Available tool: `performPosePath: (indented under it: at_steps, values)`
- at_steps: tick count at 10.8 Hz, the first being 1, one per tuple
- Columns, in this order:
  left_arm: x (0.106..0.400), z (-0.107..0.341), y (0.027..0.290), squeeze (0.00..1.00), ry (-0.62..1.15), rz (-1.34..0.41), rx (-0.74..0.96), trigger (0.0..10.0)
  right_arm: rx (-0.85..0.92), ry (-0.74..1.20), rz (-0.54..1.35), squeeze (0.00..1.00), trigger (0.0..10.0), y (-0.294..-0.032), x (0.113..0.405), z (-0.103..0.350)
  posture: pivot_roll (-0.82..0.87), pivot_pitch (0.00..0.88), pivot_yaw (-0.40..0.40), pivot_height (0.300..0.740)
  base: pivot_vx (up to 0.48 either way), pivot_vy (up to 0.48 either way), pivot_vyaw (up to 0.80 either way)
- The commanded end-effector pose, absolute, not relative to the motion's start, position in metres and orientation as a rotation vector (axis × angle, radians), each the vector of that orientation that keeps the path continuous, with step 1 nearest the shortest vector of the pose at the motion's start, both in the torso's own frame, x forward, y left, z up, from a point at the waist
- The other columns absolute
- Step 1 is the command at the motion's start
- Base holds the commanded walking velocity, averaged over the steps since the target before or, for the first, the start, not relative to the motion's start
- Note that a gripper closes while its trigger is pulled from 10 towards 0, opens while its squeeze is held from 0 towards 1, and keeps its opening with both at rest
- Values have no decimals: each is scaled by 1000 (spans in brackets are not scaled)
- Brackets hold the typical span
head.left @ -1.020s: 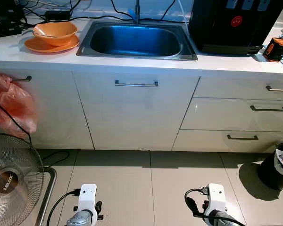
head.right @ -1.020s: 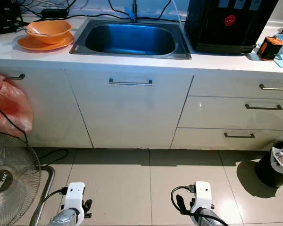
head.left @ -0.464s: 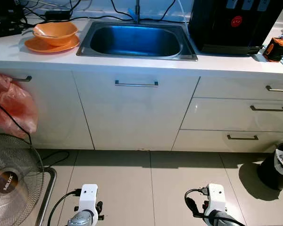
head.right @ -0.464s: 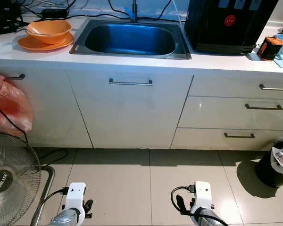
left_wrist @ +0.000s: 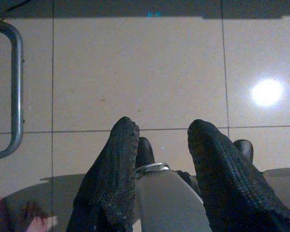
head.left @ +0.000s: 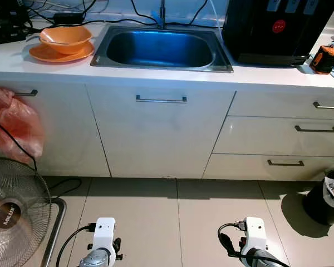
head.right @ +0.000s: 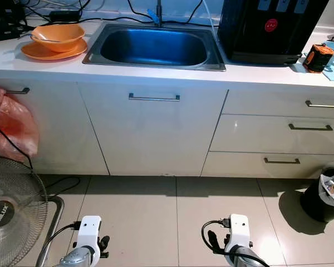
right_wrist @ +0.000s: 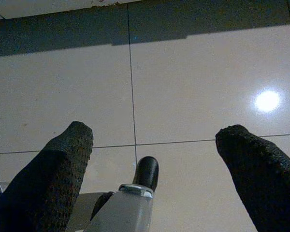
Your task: Kitchen organization
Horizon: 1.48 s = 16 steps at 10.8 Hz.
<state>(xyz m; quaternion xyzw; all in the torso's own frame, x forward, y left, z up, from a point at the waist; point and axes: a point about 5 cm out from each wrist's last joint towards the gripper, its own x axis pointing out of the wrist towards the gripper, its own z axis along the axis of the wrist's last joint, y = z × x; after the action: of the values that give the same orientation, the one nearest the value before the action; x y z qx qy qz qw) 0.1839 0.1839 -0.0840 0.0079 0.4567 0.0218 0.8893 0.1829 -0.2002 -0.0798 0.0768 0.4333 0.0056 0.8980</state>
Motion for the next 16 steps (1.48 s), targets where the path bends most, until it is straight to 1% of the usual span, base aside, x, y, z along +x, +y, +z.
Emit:
performPosePath:
  at_steps: [1, 9, 16]
  values:
    - [182, -85, 184, 0, 959, 49, 14, 10000, 158, 910, 4, 0, 10000, -204, 181, -80, 45, 0, -51, 740, 0, 0, 0]
    - [179, -87, 182, 0, 964, 54, 5, 10000, 154, 912, 7, 0, 10000, -205, 180, -81, 48, 0, -60, 740, 0, 0, 0]
    - [180, -86, 181, 0, 965, 38, 16, 10000, 154, 911, 10, 0, 10000, -204, 181, -80, 40, 0, -51, 740, 0, 0, 0]
